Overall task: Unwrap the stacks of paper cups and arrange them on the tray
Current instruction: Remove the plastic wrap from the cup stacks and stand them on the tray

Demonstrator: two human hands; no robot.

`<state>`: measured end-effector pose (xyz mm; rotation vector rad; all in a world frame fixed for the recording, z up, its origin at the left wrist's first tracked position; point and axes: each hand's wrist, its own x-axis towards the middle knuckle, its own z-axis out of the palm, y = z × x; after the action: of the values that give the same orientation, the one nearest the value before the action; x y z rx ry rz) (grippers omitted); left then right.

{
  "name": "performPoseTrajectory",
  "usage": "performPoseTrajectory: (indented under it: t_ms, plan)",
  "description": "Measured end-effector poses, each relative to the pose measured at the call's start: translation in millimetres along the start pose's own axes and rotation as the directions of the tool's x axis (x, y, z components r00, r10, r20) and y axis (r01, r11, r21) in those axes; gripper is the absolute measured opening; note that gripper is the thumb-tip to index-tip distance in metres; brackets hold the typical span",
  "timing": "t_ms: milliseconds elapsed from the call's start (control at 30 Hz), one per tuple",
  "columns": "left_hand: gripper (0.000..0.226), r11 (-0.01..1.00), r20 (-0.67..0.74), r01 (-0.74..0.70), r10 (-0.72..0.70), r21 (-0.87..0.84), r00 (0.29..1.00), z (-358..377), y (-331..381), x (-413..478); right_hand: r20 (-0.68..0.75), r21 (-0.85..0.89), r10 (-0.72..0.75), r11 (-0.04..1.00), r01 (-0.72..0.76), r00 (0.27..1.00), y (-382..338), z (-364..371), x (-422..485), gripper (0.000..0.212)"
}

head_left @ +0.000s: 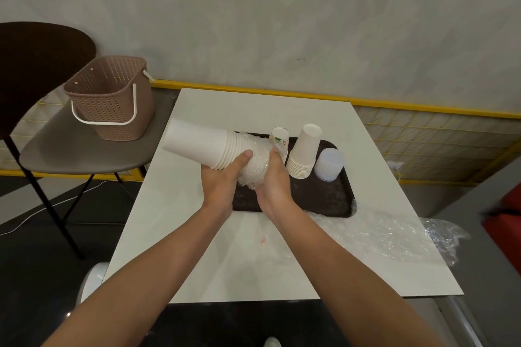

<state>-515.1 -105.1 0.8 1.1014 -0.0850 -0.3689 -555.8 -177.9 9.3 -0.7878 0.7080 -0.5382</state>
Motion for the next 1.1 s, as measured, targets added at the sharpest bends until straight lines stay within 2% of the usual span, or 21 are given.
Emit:
performPoseTrajectory:
  t_ms: [200,333,500,600,667,767,967,1100]
  plan:
    - [0.059,0.999,0.017,0.031,-0.03,-0.039,0.999,5,-7,-2,-0.082,-0.04,-0.012,0.999,0.009,0.997,-5,4,-1,0.028]
    - [0.061,0.981,0.021,0.115,-0.113,-0.157,0.993,4,0,0,-0.124,-0.059,-0.02,0.998,0.013,0.992,-5,6,-1,0.021]
    - [0.039,0.954,0.064,0.209,-0.2,-0.215,0.978,0,7,6,-0.142,-0.027,-0.029,0.999,0.025,0.99,-7,0,0,0.019]
    - [0.048,0.957,0.073,0.206,-0.195,-0.204,0.978,-1,7,6,-0.077,-0.12,-0.063,0.991,0.054,0.995,-4,3,-2,0.027]
    - [0.054,0.96,0.059,0.197,-0.188,-0.2,0.98,-1,7,7,-0.013,-0.118,-0.069,0.991,0.067,0.998,-3,7,-5,0.024]
    - [0.047,0.976,0.033,0.162,-0.158,-0.149,0.987,-3,6,11,0.069,-0.048,-0.044,0.998,0.047,0.997,-2,8,-8,0.017]
    - [0.05,0.963,0.028,0.189,-0.188,-0.191,0.982,-6,6,16,0.108,-0.213,-0.125,0.966,0.146,0.986,0,6,-9,0.024]
    - [0.084,0.931,-0.022,0.228,-0.244,-0.283,0.969,-8,2,20,0.008,-0.301,-0.169,0.94,0.163,0.986,-2,9,-8,0.015]
